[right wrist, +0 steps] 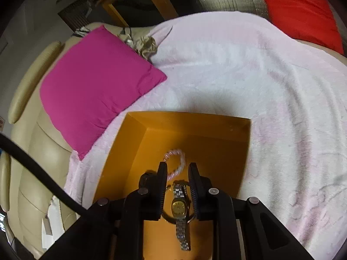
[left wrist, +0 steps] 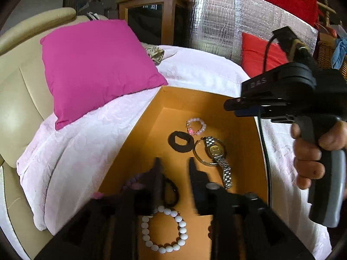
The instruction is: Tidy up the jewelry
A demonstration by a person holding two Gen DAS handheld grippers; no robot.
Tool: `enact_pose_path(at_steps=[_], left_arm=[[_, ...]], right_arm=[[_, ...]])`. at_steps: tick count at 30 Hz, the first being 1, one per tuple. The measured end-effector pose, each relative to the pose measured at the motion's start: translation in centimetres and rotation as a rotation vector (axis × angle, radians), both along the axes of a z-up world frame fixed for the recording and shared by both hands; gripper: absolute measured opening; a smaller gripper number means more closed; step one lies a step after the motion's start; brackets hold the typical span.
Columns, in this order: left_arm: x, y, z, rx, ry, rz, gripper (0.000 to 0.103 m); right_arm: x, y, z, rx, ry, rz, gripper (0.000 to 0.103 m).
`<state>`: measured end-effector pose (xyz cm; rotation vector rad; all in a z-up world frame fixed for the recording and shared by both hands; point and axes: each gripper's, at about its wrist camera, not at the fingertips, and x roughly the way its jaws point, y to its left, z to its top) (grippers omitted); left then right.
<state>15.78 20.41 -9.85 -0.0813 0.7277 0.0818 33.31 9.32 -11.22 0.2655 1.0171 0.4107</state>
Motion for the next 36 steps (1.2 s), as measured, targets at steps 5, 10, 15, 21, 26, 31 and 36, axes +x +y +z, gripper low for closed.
enact_pose_path(at_steps=[5,10,15,21,26,31,36], left_arm=[[-0.7,-0.9,1.0,0.034,-0.049,0.001,0.049],[-1.6,-1.7,1.9,0.049,-0.091,0.009,0.06],[-3.4,-2.6,2.8,0.097,-0.135,0.037,0.071],[-6.6,-3.1,4.0,0.174,-0.123,0.111,0.078],[-11.0,-3.0,5.6,0.227,-0.094,0.149,0.083],[-17.0,-3.1,9.5,0.357,-0.162,0.233,0.092],[-21.5,-3.2,12.4,0.416,-0.22,0.266,0.095]], right_arm=[[-2.3,-2.3,2.0,0.027,-0.053,-0.01,0.026],[-5.3,-5.4,3.3,0.035,-0.084,-0.034,0.029],[-9.4,-7.9,3.8,0.0,-0.103,-0.043,0.03],[-16.0,-10.4,5.1,-0.08,-0.169,-0.032,0.042],[-21.9,-11.3,6.6,-0.109,-0.232,-0.001,0.044],[-27.1,-10.7,8.6,-0.072,-0.315,0.027,0.051],[-32.8,-9.6,11.1,-0.054,-0.418,0.048,0.056]])
